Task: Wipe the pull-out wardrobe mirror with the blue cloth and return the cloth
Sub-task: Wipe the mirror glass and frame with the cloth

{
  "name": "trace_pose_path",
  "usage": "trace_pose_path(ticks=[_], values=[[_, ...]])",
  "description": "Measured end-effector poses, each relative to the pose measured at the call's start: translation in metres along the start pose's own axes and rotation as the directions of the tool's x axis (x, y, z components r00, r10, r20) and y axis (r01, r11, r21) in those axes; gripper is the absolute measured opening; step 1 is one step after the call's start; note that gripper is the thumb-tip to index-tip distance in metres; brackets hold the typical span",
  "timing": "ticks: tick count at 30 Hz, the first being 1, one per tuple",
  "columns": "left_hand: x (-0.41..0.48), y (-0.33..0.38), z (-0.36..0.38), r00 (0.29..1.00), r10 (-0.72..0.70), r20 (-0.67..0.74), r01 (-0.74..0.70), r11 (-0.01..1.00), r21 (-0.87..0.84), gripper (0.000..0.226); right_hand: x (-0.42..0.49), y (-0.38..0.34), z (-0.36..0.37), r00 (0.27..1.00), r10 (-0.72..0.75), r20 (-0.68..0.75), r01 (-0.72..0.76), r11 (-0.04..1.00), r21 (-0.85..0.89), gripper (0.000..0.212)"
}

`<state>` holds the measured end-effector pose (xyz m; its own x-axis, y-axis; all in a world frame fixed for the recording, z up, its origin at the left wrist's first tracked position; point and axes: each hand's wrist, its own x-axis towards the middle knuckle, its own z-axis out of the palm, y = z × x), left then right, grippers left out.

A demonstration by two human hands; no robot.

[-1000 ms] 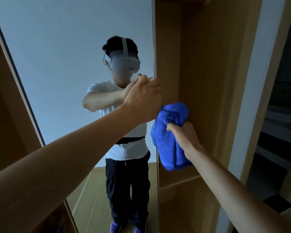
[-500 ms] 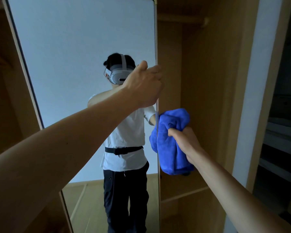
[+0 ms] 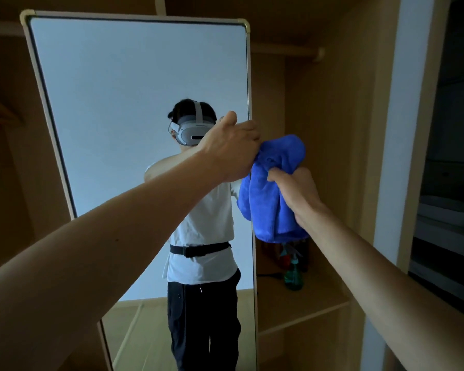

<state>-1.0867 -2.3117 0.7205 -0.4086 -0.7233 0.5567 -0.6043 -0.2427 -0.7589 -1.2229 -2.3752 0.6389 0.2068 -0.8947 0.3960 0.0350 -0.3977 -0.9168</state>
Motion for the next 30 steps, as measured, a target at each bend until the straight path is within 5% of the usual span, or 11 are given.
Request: trace_pose_path(ticks=[12,21,25,30], values=[[0.009,-0.028,0.012,0.997,0.043,-0.062,-0.039,0.998,0.053,0.036,-0.026,0.052,0.004,0.979,0.196,0.048,-0.19,0.975,-0.111,0.025],[0.023,-0.043,0.014,0.987,0.054,-0.148,-0.052,0.998,0.02,0.023,0.002,-0.008,0.013,0.995,0.058,-0.082,-0.06,0.998,-0.029,0.016],[0.025,-0.043,0.015,0.986,0.024,-0.167,-0.025,1.0,-0.008,0.027,0.015,-0.034,0.012,0.999,-0.015,-0.044,0.019,0.996,0.091,0.015],[0.031,-0.046,0.013,0.992,0.049,-0.12,-0.046,0.999,0.03,0.024,0.013,-0.013,0.008,0.998,0.056,0.018,-0.058,0.994,0.092,0.012]])
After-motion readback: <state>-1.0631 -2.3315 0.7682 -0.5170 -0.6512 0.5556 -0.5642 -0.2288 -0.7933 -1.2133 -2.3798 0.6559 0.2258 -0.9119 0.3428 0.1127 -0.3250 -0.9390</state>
